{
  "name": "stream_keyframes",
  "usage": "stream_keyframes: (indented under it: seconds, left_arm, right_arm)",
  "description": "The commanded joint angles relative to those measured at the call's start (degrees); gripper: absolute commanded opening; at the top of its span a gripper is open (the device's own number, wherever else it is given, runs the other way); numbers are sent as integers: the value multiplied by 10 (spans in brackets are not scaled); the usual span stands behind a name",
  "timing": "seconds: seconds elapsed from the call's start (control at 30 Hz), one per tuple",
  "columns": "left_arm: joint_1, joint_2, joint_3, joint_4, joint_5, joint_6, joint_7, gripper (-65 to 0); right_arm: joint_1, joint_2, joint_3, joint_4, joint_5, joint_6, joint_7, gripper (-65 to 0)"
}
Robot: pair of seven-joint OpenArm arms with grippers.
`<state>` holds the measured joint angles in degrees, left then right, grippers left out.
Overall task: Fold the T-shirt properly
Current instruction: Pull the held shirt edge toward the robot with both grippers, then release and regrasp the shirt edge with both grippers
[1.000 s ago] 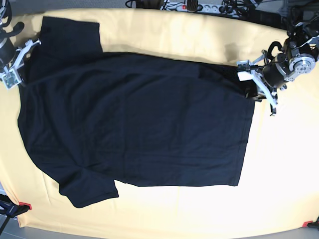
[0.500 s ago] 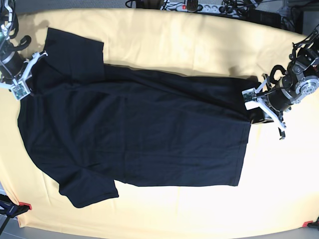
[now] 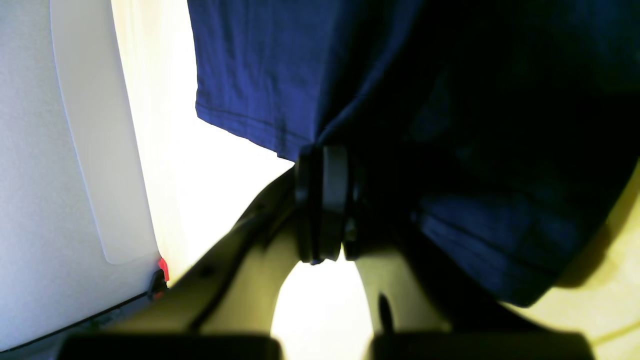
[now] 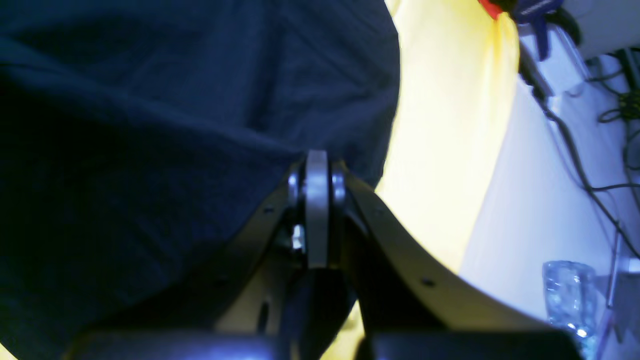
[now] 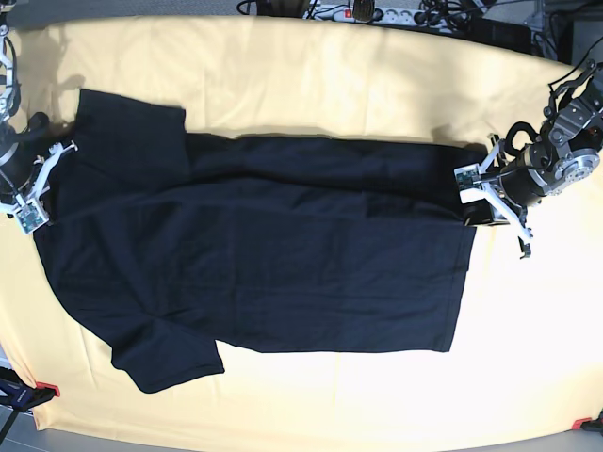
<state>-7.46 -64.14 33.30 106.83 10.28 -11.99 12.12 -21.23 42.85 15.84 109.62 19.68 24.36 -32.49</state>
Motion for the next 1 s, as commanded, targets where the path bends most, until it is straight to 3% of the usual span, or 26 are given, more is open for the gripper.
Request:
stream_keyframes:
  seconds: [0.0,0.13,0.2,0.47,0.67,0.8,0.97]
  left_arm:
    - [-9,-14,-9,5,-1,10,-9,-650]
    - [-10,-14,-9,5,-7,-47,-34,-650]
    - [-10,-14,-9,5,-7,-59,-41,-650]
    - [-45,-14,-9,-33,-10,-58,-50,-650]
    - [-59,-5,-8,-75,-20,-58,-74,-650]
    - [-59,7,-8,-80,-20,-58,-74,-650]
    - [-59,13,-8,-80,-20,-44,-74,-650]
  right_arm:
    - [3,11,2,-2,0,-3,19,-650]
    - [21,11,-25,-30,-2,-3,34,-650]
    - [39,11,-43,-40,-2,-3,34,-650]
    - [108,11,-111,-59,-21,-13,23,-650]
    - [116,11,-111,-59,-48,-54,23,-650]
    - [116,11,-111,-59,-49,-45,18,-650]
    - [114,11,-111,-59,-66,-78,12,-650]
